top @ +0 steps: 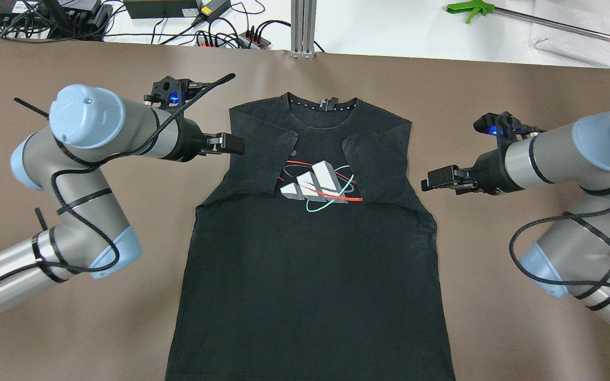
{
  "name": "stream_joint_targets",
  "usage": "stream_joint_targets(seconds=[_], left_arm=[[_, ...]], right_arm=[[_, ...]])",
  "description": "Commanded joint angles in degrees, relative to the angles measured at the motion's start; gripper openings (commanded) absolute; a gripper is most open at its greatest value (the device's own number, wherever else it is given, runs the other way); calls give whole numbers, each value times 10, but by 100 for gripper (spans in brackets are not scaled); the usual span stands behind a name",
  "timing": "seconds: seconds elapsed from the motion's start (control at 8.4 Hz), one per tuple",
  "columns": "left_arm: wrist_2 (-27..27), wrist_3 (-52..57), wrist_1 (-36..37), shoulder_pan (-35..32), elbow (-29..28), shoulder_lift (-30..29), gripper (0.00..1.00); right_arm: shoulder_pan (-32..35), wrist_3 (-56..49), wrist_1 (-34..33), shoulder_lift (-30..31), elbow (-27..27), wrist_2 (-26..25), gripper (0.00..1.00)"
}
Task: Fold clothes
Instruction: 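Fold the sleeve nearest the left gripper inward toward the collar, then release, then move both grippers down along the shirt sides toward the hem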
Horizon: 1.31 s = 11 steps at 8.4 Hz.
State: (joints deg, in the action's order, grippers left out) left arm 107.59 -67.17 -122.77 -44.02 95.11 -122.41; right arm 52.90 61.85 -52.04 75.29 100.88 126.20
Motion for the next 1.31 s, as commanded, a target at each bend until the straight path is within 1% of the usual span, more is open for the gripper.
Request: stream_joint_targets(seconds=[0.0, 0.12, 0.24, 0.36, 0.48, 0.6, 0.71, 0.83, 0.95, 1.07, 1.19], left_arm=[[-3, -65, -29, 28, 86, 102, 95], [-1, -84, -75, 32, 107, 149, 95], [2, -121, -111, 40, 132, 192, 95], [-11, -135, -118, 69, 166, 224, 95], [-21, -136, -118, 77, 190, 255, 95], [-25, -136, -118, 88, 213, 290, 95], [-45, -137, -118, 101, 220, 306, 95], [-71, -137, -117, 118, 222, 311, 95], [-84, -137, -116, 129, 221, 311, 95], [-88, -137, -115, 132, 221, 310, 95], [-92, -137, -114, 132, 221, 309, 95]], right_arm=[[-1, 98, 8, 66, 70, 40, 94], [-6, 105, 9, 88, 90, 47, 94], [-16, 104, 43, 127, 104, 48, 94], [-35, 101, 125, 179, 97, 46, 94], [-47, 106, 193, 217, 97, 48, 94], [-67, 106, 233, 250, 95, 49, 94], [-101, 107, 241, 263, 90, 42, 94], [-127, 121, 242, 263, 90, 38, 94], [-166, 147, 244, 256, 91, 14, 94], [-216, 148, 244, 256, 89, -34, 94], [-260, 151, 262, 258, 86, -77, 94]])
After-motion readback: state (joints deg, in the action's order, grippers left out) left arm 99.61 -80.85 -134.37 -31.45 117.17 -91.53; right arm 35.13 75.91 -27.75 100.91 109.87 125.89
